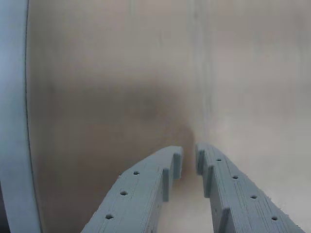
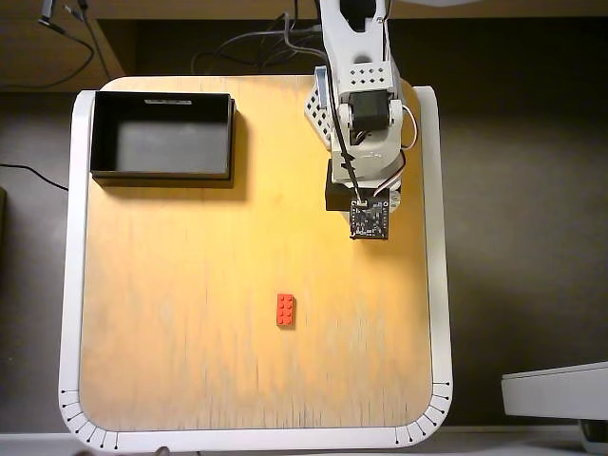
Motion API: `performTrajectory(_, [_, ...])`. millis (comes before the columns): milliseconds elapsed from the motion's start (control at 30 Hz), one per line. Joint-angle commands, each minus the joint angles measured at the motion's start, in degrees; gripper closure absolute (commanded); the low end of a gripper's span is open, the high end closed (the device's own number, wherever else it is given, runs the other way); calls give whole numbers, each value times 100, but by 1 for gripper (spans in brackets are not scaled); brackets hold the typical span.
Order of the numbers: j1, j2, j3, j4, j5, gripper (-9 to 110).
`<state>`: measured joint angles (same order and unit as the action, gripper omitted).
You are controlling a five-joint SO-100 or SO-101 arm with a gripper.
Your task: Grasp a lego block and put it in the bin.
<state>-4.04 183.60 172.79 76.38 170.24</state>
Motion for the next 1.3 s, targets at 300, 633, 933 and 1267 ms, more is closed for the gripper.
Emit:
performTrajectory(300, [-158,536,905,26,-53,101])
performTrajectory(633, [-167,536,905,26,-202,101])
performTrajectory(933, [-149,536,905,26,-193,101])
performTrajectory(1267, [62,308,879,-1450,334,101])
